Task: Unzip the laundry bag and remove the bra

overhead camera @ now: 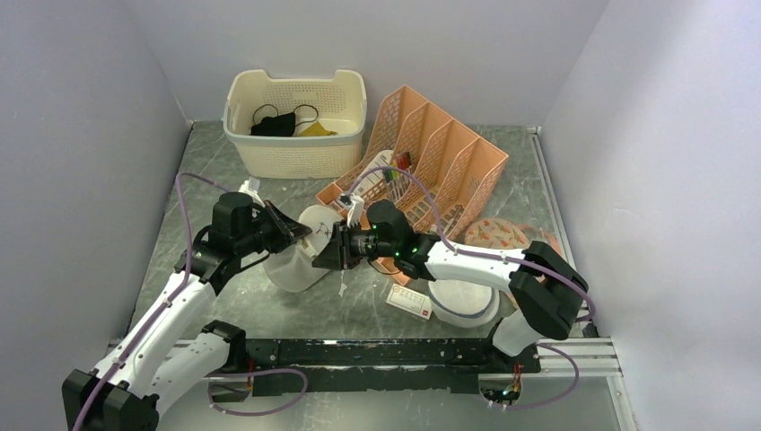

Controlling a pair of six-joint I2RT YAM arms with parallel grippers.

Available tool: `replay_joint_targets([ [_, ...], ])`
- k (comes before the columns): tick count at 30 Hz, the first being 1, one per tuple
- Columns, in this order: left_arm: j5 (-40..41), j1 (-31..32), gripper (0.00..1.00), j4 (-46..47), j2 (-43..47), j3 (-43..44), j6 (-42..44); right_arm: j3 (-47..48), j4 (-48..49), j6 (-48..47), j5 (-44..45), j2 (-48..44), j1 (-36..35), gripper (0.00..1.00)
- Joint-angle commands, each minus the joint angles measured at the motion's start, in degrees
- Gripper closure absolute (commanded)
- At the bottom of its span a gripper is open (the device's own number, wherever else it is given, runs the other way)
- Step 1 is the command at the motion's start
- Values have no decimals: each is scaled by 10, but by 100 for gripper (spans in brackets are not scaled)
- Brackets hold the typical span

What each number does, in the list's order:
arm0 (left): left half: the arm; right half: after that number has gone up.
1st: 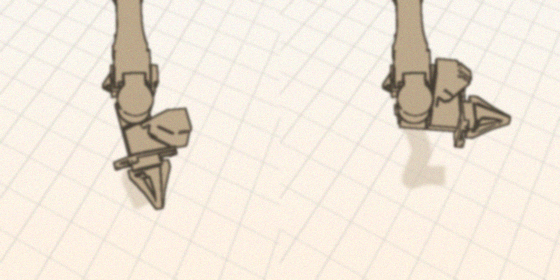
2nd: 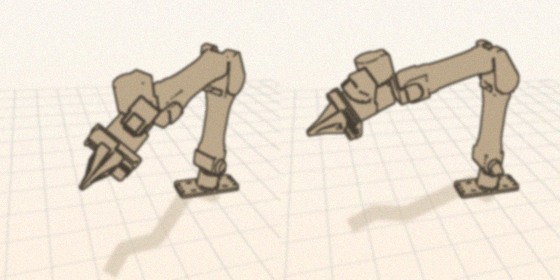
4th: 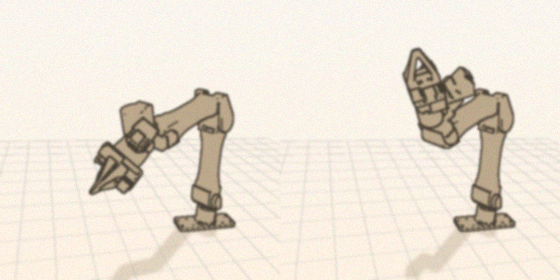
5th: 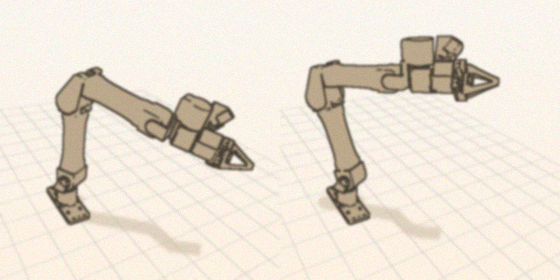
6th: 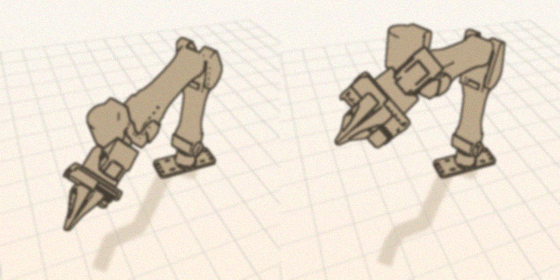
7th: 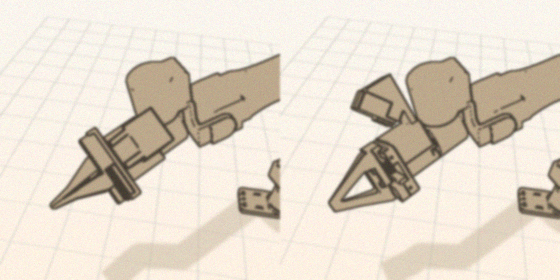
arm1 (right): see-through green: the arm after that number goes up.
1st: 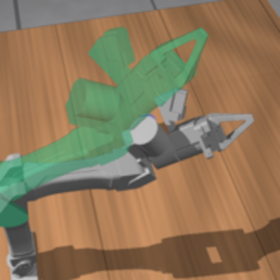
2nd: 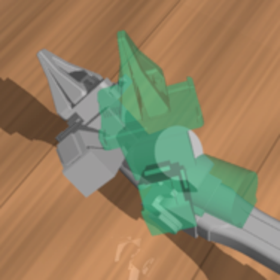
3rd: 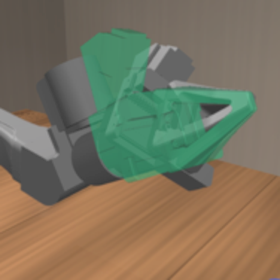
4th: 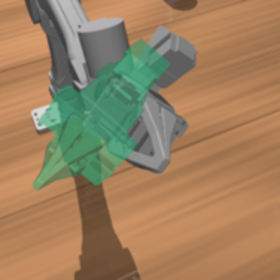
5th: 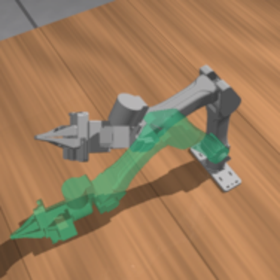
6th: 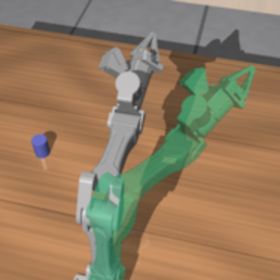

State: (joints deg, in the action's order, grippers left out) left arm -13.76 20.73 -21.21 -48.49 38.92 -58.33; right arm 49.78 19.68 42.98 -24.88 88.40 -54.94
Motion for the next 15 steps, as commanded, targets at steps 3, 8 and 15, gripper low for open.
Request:
replay_joint_targets([
  [3, -26, 3, 93, 22, 8, -1, -6, 3, 40, 10, 22, 3, -2, 80],
  [8, -28, 3, 93, 22, 10, -2, -7, 8, 45, 16, 25, 10, -2, 80],
  [15, -32, 3, 93, 22, 14, -2, -9, 5, 57, 30, 30, 25, -2, 80],
])
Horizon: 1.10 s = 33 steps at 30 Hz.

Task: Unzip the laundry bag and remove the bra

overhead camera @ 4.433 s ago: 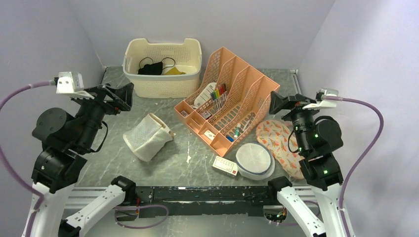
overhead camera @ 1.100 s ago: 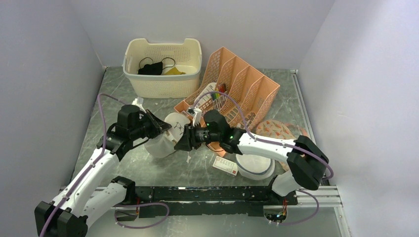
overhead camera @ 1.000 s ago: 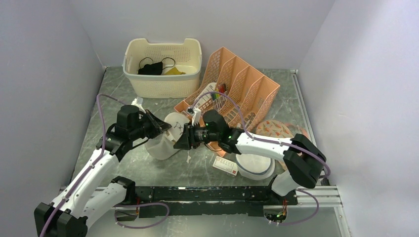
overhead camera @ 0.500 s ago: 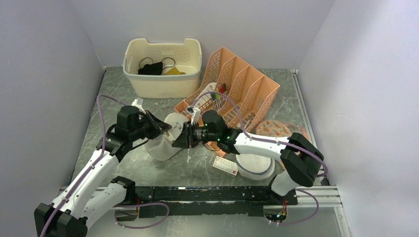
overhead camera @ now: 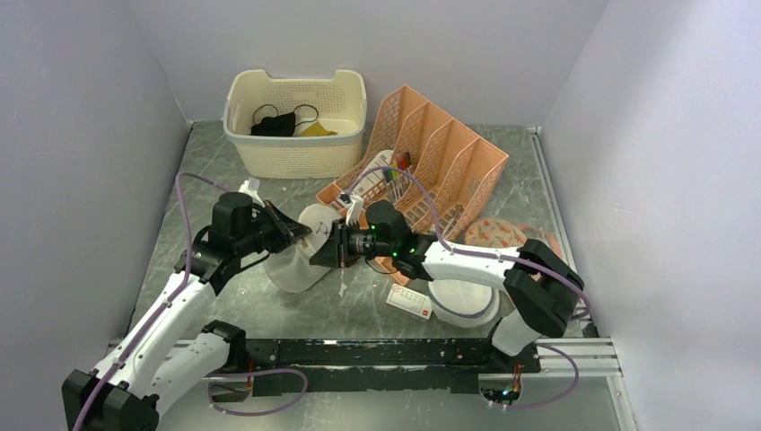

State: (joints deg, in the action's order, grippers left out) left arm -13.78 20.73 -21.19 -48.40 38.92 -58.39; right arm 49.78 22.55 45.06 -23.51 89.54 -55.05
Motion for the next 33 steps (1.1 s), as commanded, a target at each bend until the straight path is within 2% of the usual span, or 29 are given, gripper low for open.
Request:
replay_joint_targets([
  [1, -31, 3, 93, 21, 15, -2, -8, 4, 30, 13, 16, 16, -1, 80],
  [13, -34, 3, 93, 22, 14, -3, -11, -27, 57, 49, 38, 10, -5, 78],
  [20, -35, 3, 93, 27, 13, -2, -11, -56, 69, 65, 85, -13, -17, 74],
  [33, -39, 3, 93, 27, 18, -6, -14, -43, 86, 83, 101, 4, -18, 76],
])
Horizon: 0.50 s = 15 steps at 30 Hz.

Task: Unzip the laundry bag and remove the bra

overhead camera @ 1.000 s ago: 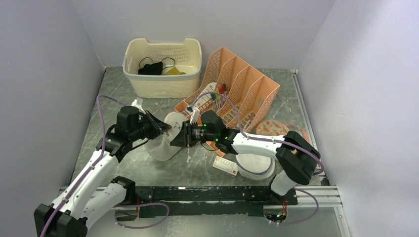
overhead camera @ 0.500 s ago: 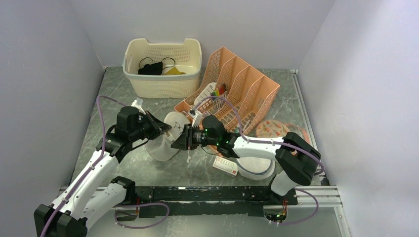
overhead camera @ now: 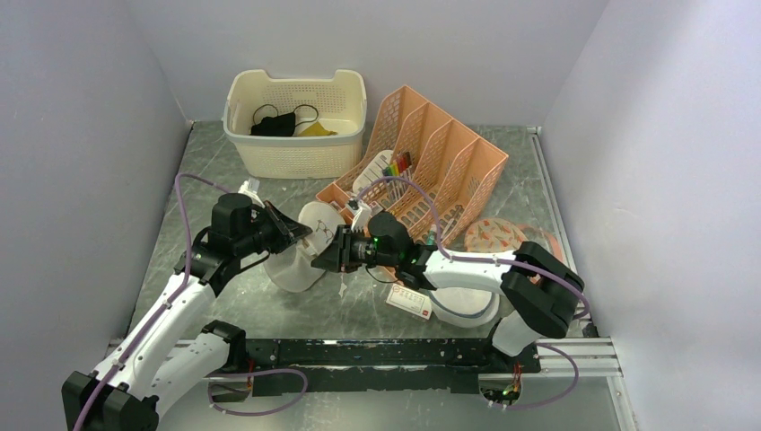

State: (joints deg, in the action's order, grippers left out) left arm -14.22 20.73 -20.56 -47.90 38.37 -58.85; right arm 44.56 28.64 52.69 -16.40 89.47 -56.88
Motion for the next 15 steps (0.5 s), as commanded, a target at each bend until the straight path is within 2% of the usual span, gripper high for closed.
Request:
replay_joint_targets([
  [1, -34, 3, 93, 20, 14, -1, -10, 11, 24, 8, 29, 5, 1, 76],
  [15, -39, 3, 93, 31, 21, -12, -21, 6, 43, 30, 86, 12, -12, 78],
])
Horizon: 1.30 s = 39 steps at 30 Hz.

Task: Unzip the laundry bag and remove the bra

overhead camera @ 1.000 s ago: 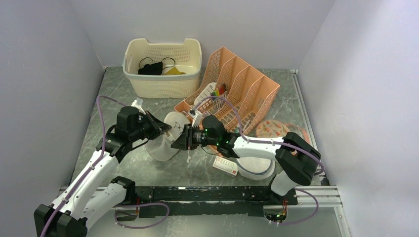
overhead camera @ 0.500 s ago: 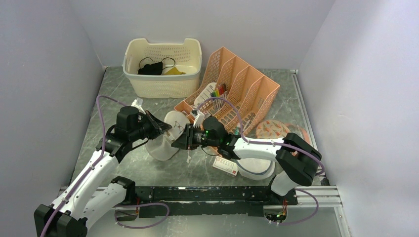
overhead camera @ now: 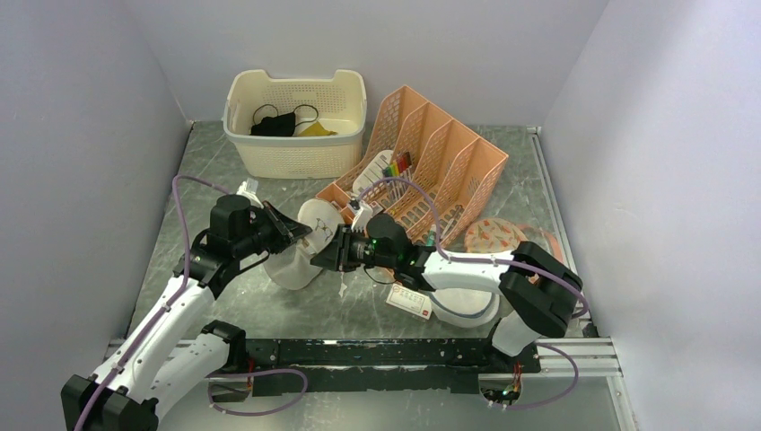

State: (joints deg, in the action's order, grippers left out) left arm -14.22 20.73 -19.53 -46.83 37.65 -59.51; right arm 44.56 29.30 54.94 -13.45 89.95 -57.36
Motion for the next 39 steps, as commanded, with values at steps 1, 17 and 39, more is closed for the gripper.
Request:
replay_joint_targets([
  [1, -40, 3, 93, 22, 10, -5, -15, 7, 35, 8, 65, 7, -10, 78],
  [17, -34, 3, 93, 7, 17, 0, -10, 15, 2, 1, 154, 14, -28, 96],
  [39, 20, 2, 93, -76, 30, 20, 35, -71, -188, -185, 151, -93, 27, 100],
])
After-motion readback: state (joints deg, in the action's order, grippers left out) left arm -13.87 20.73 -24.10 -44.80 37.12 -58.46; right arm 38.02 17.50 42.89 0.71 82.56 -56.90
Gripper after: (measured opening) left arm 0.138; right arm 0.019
